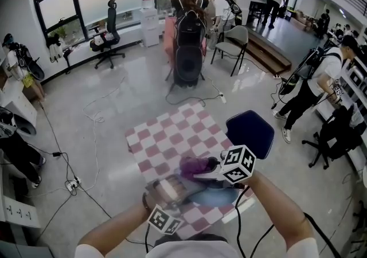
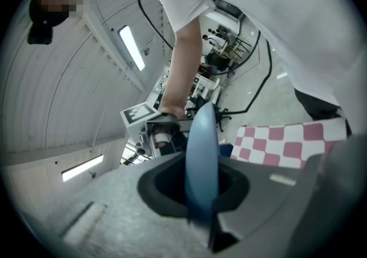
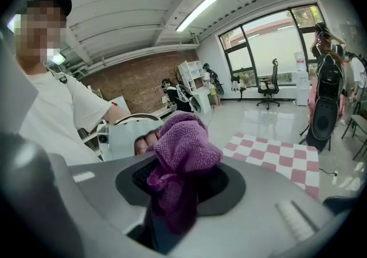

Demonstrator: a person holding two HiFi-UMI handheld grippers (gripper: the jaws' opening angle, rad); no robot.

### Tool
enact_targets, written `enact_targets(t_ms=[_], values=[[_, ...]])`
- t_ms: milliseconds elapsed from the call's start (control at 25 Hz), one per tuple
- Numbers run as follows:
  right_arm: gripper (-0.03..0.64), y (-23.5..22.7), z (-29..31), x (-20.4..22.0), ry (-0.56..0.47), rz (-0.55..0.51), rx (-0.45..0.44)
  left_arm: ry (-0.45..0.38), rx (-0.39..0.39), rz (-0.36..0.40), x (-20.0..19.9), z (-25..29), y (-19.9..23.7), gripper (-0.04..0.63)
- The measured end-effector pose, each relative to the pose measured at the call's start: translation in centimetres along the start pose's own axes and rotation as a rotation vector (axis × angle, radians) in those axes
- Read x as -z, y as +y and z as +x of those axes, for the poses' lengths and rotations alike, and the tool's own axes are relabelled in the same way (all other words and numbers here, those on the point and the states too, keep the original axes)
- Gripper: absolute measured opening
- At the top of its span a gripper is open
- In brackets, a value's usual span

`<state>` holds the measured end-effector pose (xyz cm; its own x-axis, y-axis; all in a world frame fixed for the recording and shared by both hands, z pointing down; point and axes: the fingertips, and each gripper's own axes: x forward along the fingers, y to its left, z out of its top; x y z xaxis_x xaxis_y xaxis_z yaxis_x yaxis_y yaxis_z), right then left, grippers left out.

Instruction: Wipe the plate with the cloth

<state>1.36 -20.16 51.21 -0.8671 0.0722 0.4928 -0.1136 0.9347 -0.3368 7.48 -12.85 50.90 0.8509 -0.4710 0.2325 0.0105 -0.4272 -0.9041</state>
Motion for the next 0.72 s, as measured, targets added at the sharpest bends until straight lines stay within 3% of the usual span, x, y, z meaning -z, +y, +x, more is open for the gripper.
enact_targets(t_ms=[400, 720], values=[[0.150, -3.1, 1.5, 0.1, 0.076, 0.022, 0.019, -0.005, -0.002, 0.073, -0.8, 0.5, -0.3, 0.038], [0.150, -8.1, 0.1, 4.1, 0.132, 0.157, 0.140, -0.010, -0.010, 0.066, -1.3, 0.0, 0.1, 0.041]])
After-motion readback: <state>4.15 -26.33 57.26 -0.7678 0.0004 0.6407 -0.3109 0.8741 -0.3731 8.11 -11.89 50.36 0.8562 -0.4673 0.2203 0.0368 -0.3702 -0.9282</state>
